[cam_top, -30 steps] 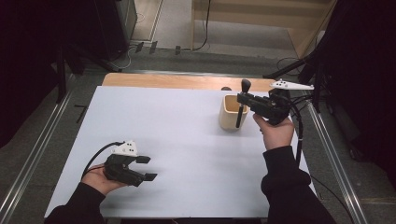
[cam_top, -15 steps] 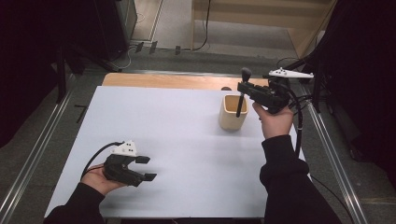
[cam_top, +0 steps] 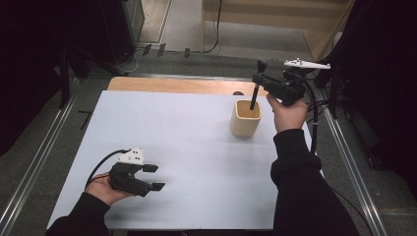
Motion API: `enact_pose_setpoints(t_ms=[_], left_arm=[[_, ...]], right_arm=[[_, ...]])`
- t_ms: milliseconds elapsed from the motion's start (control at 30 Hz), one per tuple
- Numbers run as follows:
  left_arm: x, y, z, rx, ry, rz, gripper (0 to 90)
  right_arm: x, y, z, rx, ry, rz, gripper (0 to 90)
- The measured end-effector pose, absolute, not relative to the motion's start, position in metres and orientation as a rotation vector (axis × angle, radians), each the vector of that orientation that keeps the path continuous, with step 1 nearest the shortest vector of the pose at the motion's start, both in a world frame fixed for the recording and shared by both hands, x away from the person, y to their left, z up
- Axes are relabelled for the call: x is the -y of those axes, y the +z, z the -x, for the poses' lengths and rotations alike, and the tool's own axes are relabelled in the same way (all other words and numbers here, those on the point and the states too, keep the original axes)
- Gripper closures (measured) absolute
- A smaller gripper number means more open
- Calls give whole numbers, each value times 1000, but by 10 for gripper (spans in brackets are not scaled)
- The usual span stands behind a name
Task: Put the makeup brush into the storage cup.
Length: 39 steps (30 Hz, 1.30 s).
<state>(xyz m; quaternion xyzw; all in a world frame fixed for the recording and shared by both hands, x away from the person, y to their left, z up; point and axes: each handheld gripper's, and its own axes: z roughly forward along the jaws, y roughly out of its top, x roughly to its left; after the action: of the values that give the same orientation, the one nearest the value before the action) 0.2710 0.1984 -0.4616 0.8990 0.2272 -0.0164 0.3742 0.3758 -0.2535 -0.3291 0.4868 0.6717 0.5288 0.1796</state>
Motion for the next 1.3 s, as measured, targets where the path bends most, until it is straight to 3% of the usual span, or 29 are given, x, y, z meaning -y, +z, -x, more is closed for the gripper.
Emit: enact_pose_setpoints(t_ms=[1300], left_arm=[[-197,-461,-270,-563,-55,-2294,313]], right_arm=[[245,-377,-407,-1858,1400,-1419,778]])
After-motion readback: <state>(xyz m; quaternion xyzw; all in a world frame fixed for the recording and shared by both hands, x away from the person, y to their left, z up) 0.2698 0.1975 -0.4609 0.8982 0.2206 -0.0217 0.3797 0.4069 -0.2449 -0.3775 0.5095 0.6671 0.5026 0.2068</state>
